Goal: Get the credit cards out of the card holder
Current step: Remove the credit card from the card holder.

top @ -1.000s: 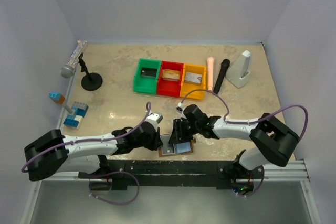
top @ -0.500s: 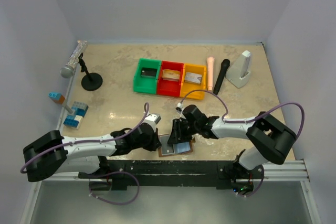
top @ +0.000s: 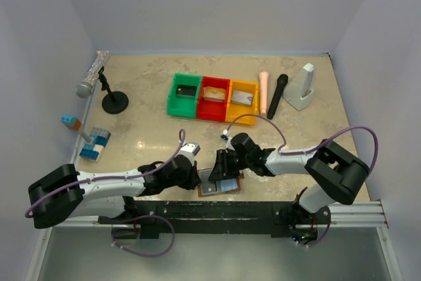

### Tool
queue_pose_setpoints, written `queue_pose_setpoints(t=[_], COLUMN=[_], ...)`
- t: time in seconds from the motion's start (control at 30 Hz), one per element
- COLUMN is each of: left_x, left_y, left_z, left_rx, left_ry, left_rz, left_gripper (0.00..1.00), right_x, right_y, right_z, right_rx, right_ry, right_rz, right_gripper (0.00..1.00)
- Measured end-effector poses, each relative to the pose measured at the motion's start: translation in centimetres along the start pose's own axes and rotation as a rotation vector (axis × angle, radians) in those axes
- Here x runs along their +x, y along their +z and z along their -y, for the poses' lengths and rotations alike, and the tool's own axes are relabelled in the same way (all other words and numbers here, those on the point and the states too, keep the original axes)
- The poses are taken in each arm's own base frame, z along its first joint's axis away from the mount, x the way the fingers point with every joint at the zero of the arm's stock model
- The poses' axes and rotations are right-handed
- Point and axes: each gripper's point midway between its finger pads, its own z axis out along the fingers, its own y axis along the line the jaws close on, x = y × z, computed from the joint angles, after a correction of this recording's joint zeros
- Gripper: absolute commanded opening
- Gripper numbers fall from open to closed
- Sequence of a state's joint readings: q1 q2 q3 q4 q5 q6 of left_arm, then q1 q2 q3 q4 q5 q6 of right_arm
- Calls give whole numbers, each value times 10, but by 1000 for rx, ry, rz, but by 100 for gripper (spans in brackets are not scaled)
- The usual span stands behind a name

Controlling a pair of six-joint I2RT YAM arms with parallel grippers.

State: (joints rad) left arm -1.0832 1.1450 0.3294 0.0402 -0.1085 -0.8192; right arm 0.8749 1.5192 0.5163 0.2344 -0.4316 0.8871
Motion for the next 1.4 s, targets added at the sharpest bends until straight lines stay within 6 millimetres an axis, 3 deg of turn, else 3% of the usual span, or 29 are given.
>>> queue_pose_setpoints(t=[1.13, 1.3, 1.4], left_x=[1, 2, 1], left_y=[-3, -6, -9], left_z=[-5, -8, -10], left_rx=[30, 20, 16], left_ry=[-72, -88, -96], left_rz=[60, 67, 73], left_gripper=[0, 16, 20], right_x=[-6, -7, -7], right_y=[3, 4, 4], right_z=[-1, -2, -2], right_rx=[-198, -208, -209], right_ry=[135, 131, 130], right_rz=[63, 66, 66], right_gripper=[41, 41, 41])
